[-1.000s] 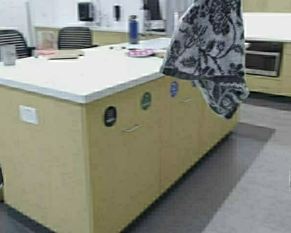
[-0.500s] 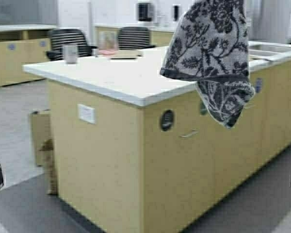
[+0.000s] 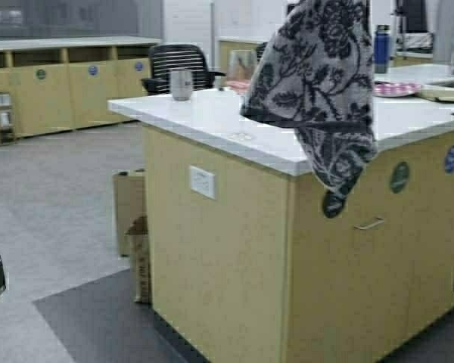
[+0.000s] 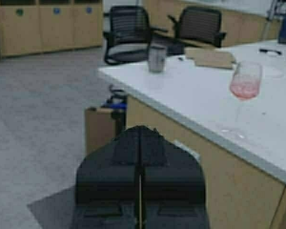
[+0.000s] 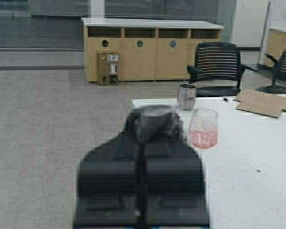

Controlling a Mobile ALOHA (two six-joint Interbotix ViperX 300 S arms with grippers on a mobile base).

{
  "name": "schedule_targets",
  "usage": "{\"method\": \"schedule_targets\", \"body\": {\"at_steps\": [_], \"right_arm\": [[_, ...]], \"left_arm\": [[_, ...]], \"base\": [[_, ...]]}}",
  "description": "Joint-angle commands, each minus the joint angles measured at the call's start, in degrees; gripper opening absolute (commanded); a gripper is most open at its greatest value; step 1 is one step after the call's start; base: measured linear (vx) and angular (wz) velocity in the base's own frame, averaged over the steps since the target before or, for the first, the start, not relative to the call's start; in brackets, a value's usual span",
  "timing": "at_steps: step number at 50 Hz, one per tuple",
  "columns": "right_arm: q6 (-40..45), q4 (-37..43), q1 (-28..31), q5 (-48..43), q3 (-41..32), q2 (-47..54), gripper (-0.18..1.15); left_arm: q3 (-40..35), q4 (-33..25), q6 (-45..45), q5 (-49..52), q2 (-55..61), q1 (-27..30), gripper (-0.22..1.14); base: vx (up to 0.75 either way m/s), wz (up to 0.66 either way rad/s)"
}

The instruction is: Get the cloth and wipe up the spill under the wine glass

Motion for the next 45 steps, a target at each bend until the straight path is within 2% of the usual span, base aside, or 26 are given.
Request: {"method": "schedule_targets", "body": {"at_steps": [1,18,33,45], "right_arm": [[0.1,0.1,-0.1,-0.8,-1.0,-0.3,0.07],[-0.1,0.1,-0.1,-0.8,-1.2,-0.8,0.07],[-0.1,0.0,0.0,-0.8,-1.4,-1.7,0.07],[-0.1,0.0,-0.1,-1.5,-1.8,-1.5,0.07]], "left_arm": [[-3.0,0.7,-0.2,-2.8,6.7,-0.9,0.03],[-13.2,4.2,0.0,-14.9,28.6,-14.8,0.02],[-14.9,3.9,-0.3,-25.3,42.5,-17.9,0.02],[-15.8,3.5,-0.3,-32.9,53.1,-19.6,0.02]], "base": [[0.17,0.25],[0.18,0.23],[0.2,0.13],[0.2,-0.05]]}}
